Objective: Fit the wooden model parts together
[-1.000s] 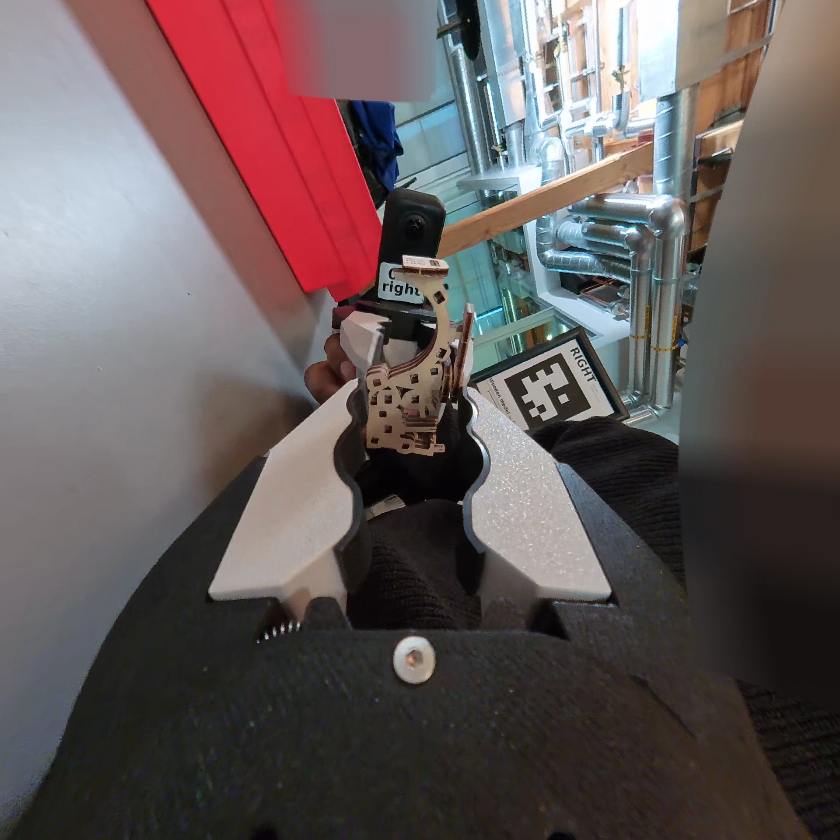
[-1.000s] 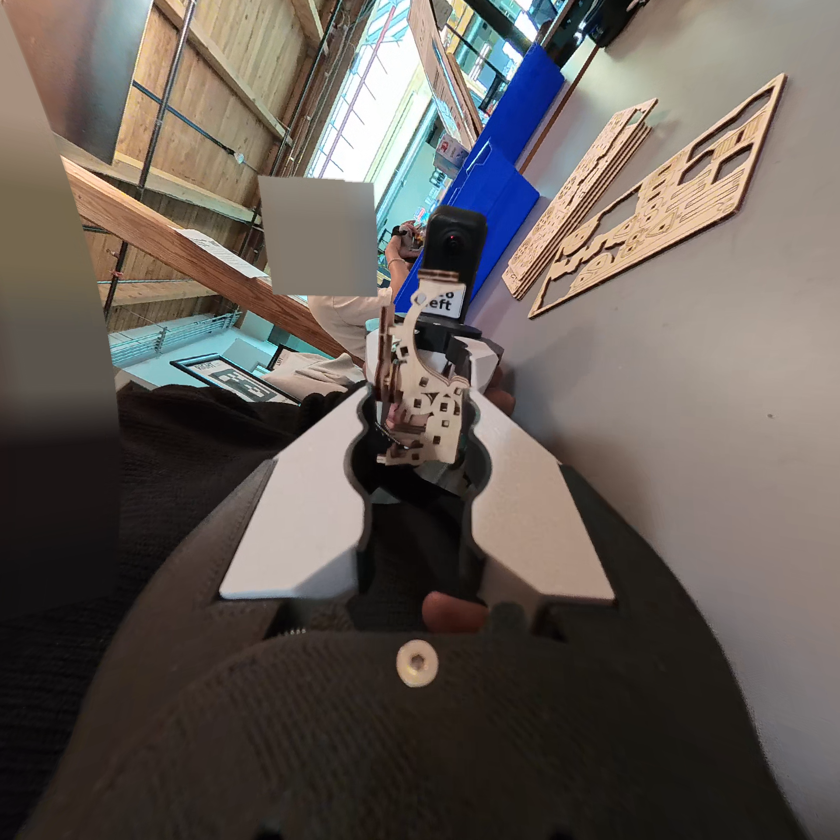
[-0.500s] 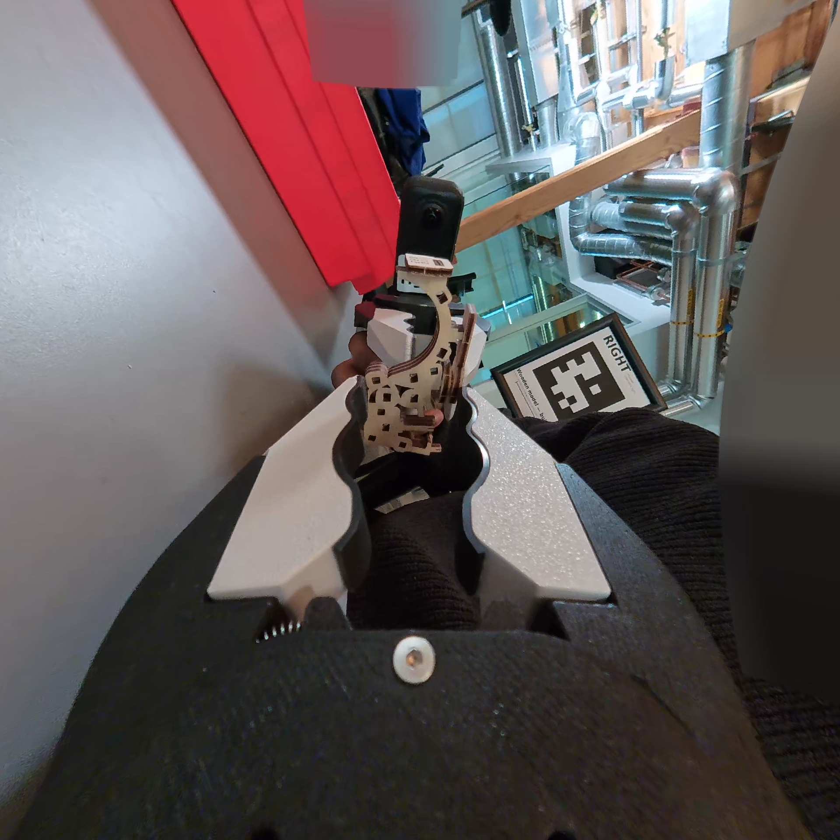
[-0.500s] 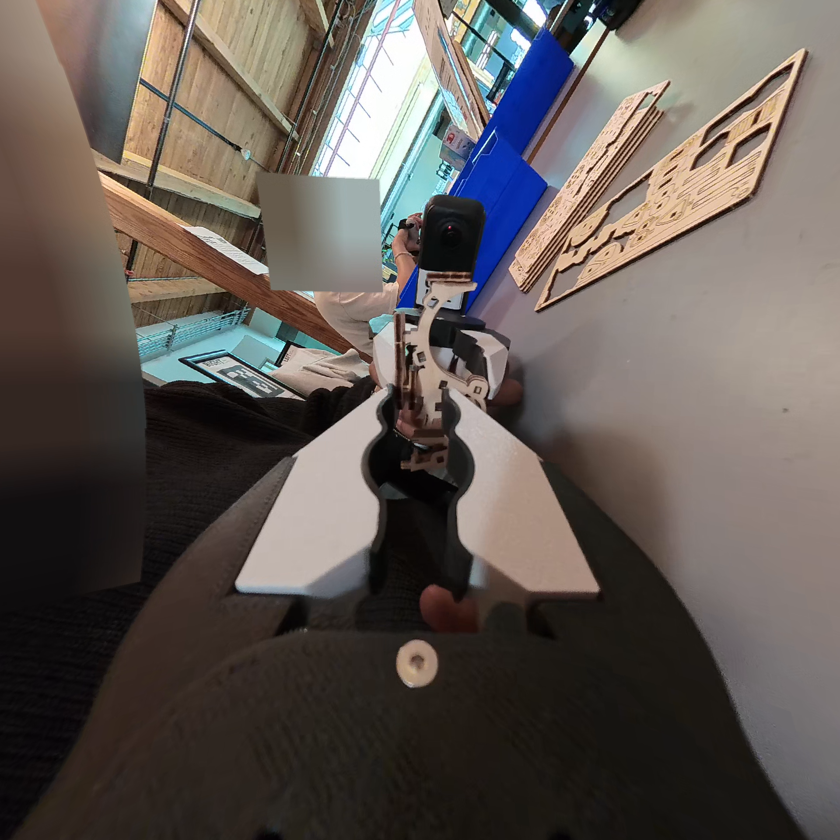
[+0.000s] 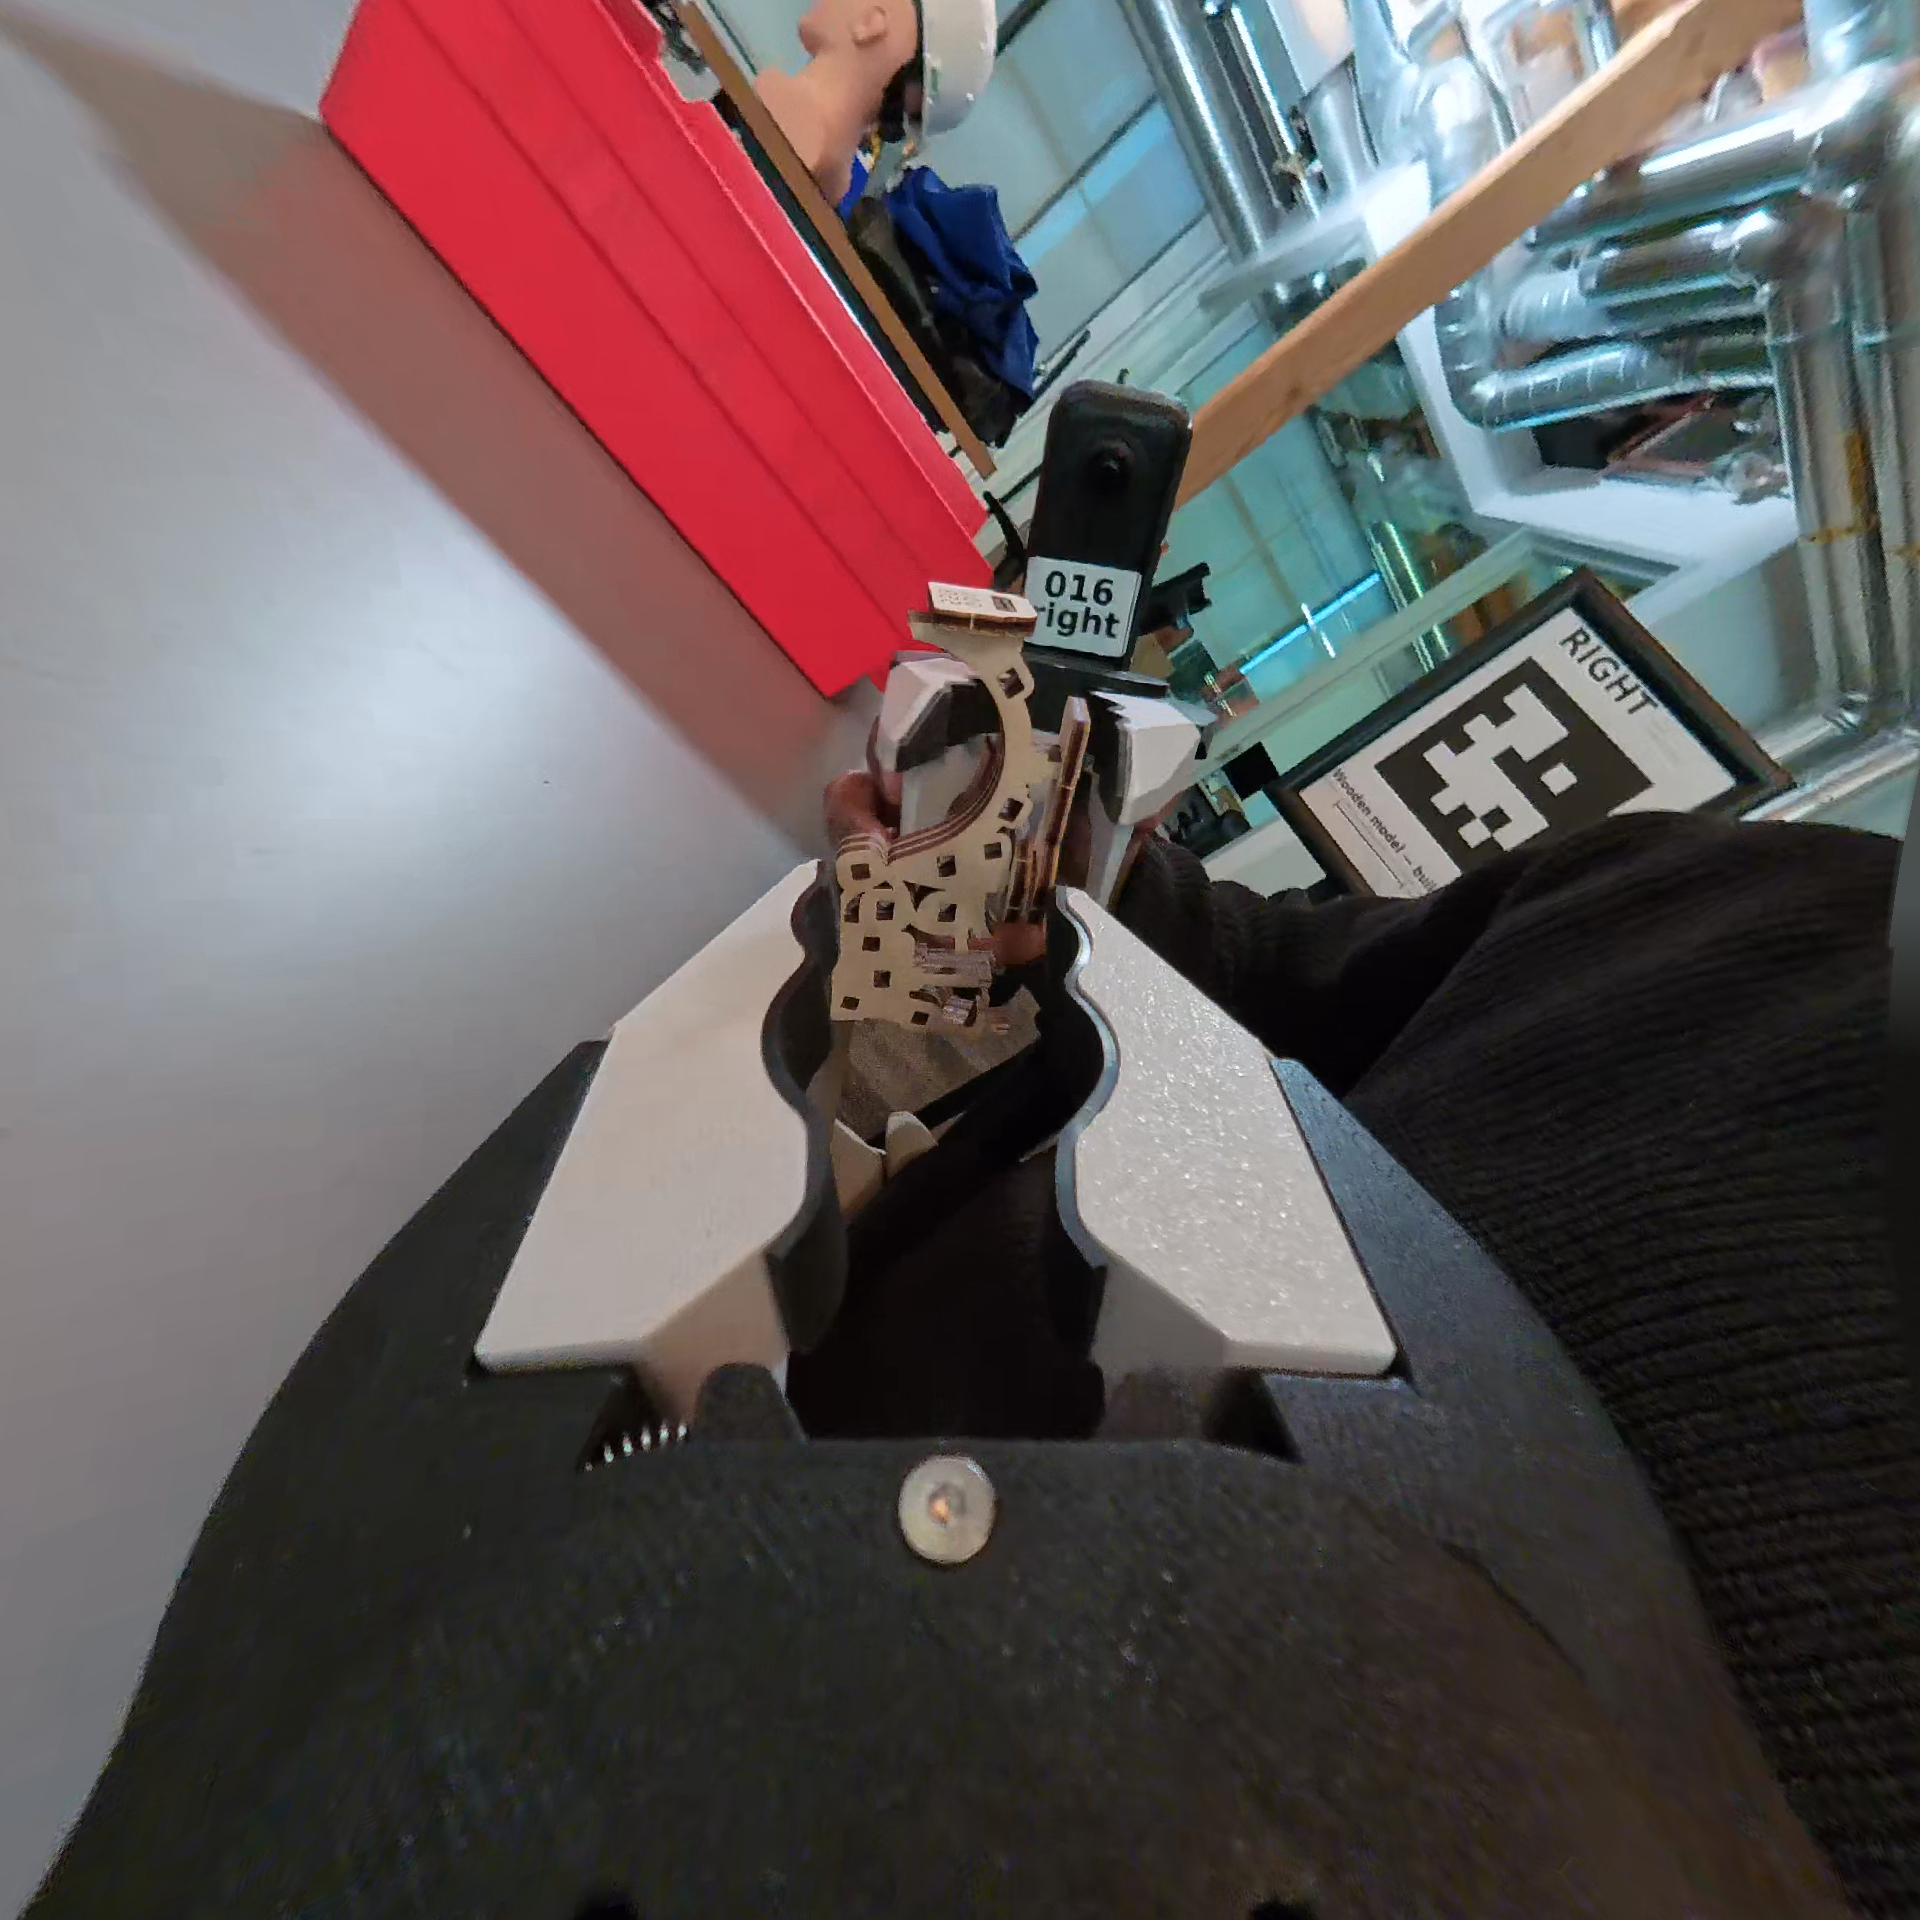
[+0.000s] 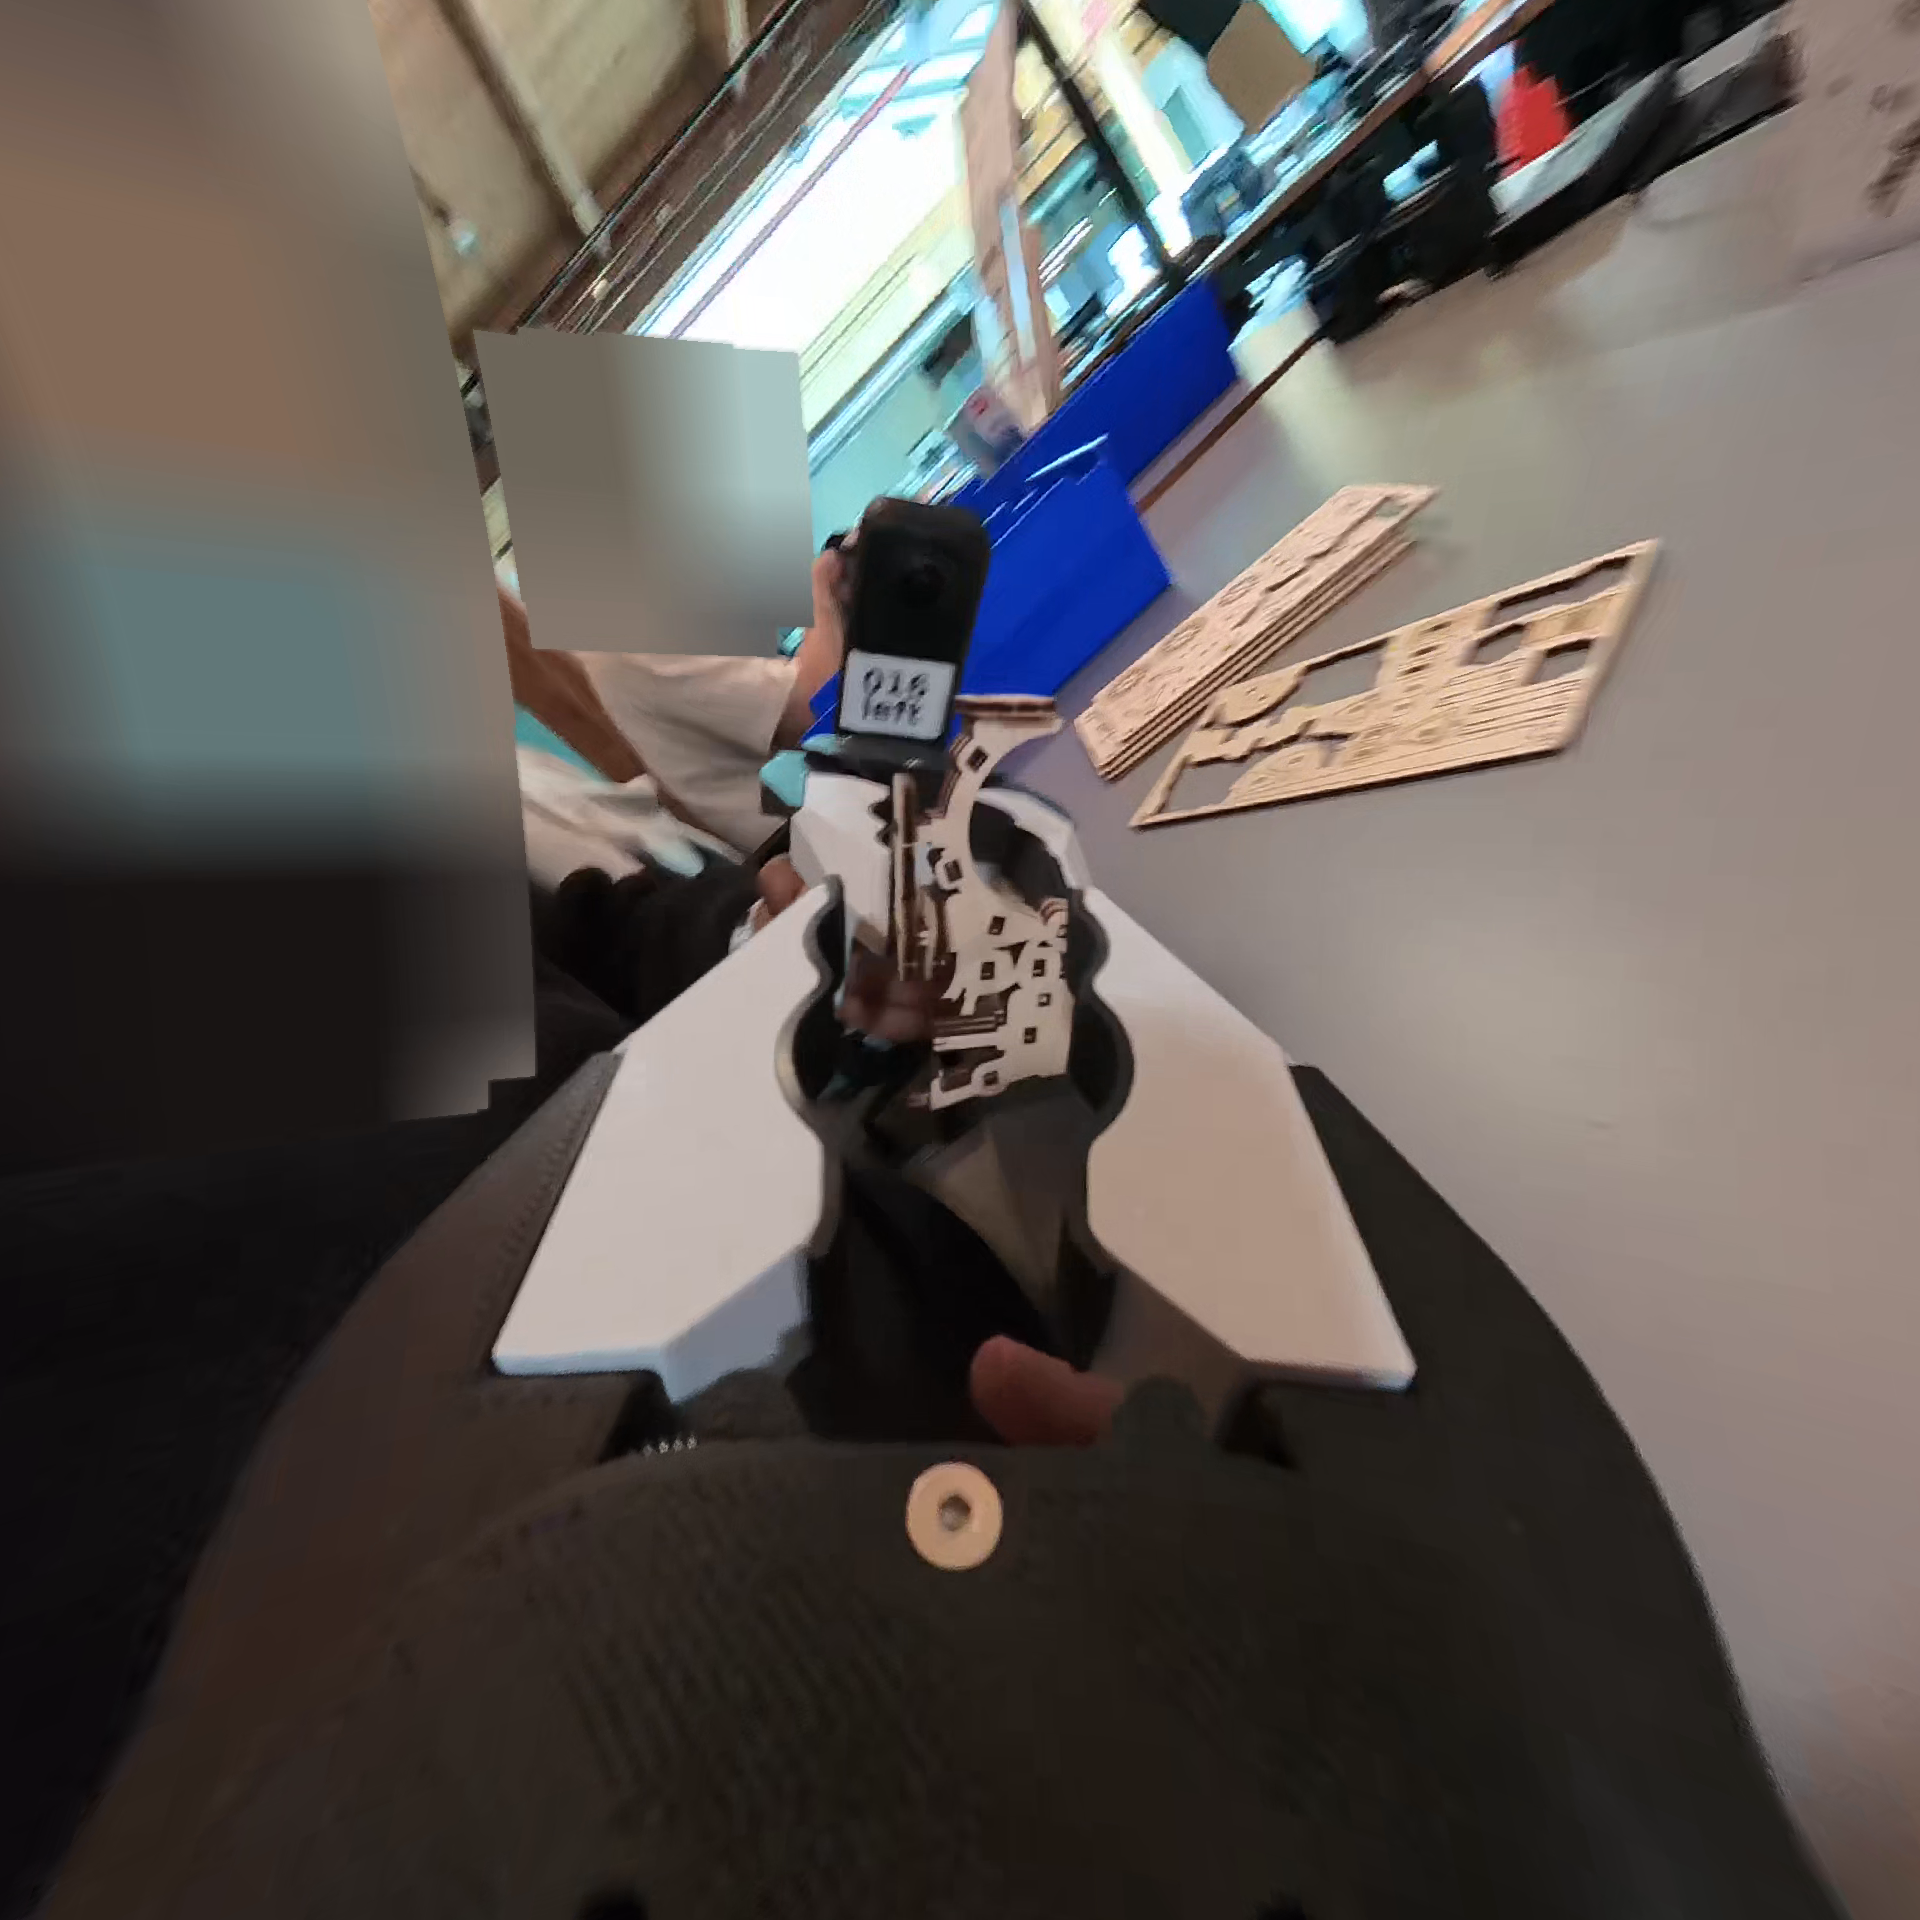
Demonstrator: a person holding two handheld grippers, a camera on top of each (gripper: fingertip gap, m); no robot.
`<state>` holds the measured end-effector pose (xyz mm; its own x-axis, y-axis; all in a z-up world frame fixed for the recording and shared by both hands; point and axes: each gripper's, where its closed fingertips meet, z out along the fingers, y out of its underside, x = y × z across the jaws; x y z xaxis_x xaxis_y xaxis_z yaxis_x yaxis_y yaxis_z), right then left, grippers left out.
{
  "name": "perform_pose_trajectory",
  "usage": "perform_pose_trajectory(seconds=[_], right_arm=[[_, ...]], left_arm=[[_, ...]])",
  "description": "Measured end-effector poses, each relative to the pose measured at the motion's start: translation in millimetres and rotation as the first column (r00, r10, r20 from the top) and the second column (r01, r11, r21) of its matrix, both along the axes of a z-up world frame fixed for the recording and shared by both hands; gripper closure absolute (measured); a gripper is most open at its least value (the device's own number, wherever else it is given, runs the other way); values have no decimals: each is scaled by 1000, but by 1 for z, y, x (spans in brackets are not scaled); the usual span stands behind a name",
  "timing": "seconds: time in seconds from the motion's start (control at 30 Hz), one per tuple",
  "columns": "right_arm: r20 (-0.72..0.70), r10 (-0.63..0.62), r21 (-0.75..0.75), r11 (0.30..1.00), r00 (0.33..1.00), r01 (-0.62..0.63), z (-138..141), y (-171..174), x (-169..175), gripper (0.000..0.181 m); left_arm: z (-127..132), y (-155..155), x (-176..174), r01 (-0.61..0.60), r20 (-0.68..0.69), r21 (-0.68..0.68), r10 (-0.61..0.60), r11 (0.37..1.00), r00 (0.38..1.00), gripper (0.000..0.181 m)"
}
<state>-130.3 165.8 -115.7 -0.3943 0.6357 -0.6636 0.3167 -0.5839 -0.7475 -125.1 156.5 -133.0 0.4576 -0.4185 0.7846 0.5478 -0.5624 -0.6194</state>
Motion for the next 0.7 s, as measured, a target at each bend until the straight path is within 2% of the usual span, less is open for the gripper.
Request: perform_pose_trajectory(seconds=[0.1,0.17,0.33,0.43,0.57,0.7], right_arm=[[-46,97,25,995,994,-96,8,-16,8,132],[-89,150,119,983,985,-139,12,-26,14,128],[-143,162,449,890,976,-81,0,-39,21,136],[-160,212,448,886,964,-120,2,-50,26,139],[-161,256,377,909,953,-180,8,-56,32,134],[-141,300,376,898,943,-230,5,-65,35,132]], left_arm=[[9,-7,8,61,-9,64,-60,996,998,143],[17,-13,12,100,-33,120,-97,988,995,143],[24,-30,23,205,-242,259,-142,944,960,143],[27,-37,28,239,-315,317,-136,918,939,143],[27,-44,34,288,-359,341,-159,895,920,144],[22,-49,41,329,-423,352,-165,876,891,143]])
